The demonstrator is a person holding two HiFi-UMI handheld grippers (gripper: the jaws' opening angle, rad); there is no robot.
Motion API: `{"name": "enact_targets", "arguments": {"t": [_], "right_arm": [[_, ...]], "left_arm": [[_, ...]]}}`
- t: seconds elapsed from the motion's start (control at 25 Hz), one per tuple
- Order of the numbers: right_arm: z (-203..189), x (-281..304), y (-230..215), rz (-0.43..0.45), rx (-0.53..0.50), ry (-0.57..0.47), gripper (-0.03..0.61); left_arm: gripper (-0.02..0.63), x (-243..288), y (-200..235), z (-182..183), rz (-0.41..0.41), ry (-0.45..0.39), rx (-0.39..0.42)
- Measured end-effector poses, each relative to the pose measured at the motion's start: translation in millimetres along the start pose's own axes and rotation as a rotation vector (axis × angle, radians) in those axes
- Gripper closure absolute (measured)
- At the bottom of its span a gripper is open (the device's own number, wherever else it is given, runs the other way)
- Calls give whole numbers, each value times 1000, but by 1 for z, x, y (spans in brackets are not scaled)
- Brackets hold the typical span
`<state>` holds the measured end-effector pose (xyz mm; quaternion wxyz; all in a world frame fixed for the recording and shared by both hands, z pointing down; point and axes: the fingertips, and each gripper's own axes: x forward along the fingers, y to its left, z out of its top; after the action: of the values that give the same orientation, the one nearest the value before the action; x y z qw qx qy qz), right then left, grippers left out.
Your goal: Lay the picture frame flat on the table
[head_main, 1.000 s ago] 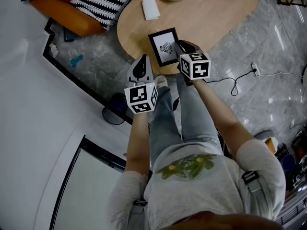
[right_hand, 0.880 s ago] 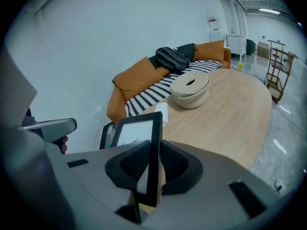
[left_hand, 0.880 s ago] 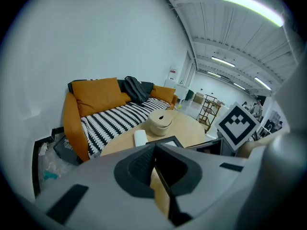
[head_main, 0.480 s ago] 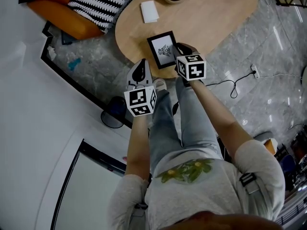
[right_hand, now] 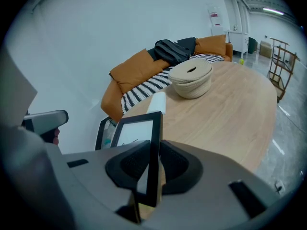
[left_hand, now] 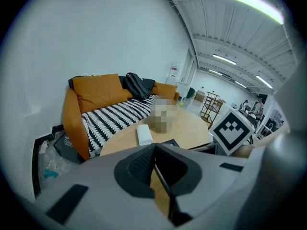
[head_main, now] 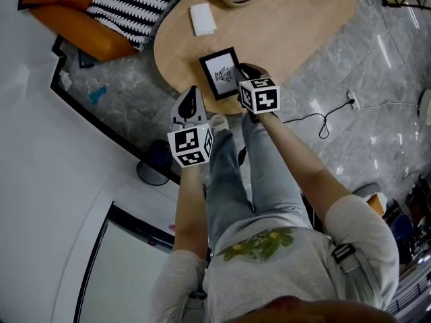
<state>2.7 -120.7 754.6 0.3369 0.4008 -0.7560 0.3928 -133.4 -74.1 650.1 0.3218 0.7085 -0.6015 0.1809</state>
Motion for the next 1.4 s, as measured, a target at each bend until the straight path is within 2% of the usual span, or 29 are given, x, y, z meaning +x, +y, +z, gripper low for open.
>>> {"name": "enact_targets", "arguments": {"t": [0.96,1.4], "right_arm": [[-28,48,-14,19,-9,71,506],[-40,65,-17,27,-44,117,505]], "left_arm": [[598,18,3,-31,-4,49,-15],[598,21,0,-42,-8,75,-30]]}}
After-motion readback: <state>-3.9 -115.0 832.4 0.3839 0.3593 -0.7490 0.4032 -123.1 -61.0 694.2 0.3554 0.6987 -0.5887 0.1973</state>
